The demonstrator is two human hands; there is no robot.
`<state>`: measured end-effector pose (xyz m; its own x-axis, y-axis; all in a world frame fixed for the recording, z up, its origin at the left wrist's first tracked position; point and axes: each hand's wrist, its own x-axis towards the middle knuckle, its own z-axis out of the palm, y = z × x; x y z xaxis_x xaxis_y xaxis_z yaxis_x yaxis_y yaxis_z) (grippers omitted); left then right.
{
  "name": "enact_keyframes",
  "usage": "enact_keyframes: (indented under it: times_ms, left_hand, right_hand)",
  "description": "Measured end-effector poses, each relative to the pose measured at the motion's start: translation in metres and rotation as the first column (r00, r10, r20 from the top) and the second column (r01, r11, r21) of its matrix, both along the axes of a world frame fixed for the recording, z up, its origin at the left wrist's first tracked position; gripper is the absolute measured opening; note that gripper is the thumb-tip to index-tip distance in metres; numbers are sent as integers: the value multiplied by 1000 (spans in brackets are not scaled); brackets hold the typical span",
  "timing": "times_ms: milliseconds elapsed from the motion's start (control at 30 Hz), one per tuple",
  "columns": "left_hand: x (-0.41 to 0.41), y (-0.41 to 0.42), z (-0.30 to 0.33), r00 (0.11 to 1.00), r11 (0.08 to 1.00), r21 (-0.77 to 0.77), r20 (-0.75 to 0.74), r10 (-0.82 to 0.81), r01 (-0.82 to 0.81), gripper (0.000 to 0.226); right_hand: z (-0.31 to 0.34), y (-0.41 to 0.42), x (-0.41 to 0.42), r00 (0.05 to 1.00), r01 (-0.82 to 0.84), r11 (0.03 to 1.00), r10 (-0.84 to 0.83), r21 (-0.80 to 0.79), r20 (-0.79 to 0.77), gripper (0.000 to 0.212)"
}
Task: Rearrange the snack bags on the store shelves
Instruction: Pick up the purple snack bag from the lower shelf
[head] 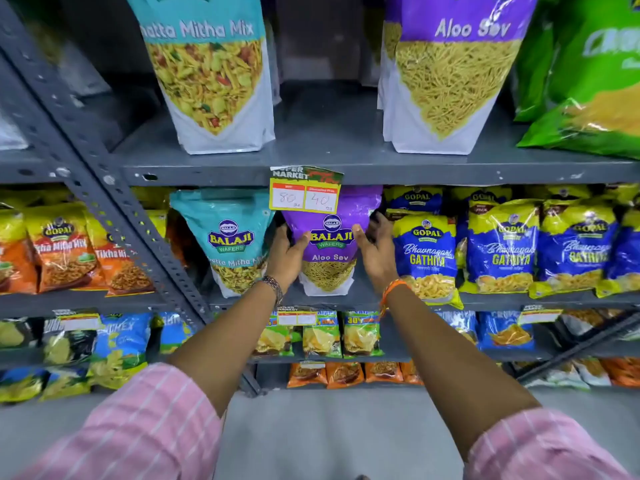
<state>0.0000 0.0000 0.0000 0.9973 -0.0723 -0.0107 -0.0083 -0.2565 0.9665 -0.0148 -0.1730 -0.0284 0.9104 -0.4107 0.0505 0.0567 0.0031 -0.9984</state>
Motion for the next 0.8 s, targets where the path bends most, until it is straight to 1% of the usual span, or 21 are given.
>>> enact_keyframes:
  times_ms: [33,67,167,200,267,400,467,567,600,800]
  left_hand:
    - [5,-3,0,1000,998,-62,-13,-2,1,48]
    - [11,-5,-3,1000,996,-89,-3,-8,7,46]
    - [29,-1,-25,999,993,-116,49,5,0,43]
    - [32,0,-30,998,992,-123,59,6,1,44]
    - [33,1,-38,995,992,-128,102,5,8,46]
    - [24,5,-40,990,994,-106,143,-13,29,49]
    - [11,8,-36,987,995,-93,159,-32,47,46]
    - [-19,14,-33,988,992,-111,147,-43,60,26]
    - [-30,17,-33,989,990,-130,143,-44,62,23]
    - [-101,39,-19,997,965,-256,68,-47,63,31]
  right_hand:
    - [-2,-4,7,999,-37,999,37,15,-4,75]
    - [-1,-8,10,997,-74,997,74,18,-27,73]
    - [-5,-14,19,986,-161,987,160,-18,-48,51]
    - [-5,-15,19,984,-172,985,170,-31,-52,44]
    - [-9,-15,18,984,-178,983,177,-37,-27,38]
    - [-9,-13,1,989,-150,988,149,-31,-5,37]
    - [-9,-11,-13,992,-130,991,130,-32,-3,38]
    - [-6,-6,-42,992,-128,991,128,-33,-15,38]
    - [-5,-4,-54,992,-123,992,123,-30,-22,37]
    - [17,14,-118,989,-132,991,131,-5,-76,24]
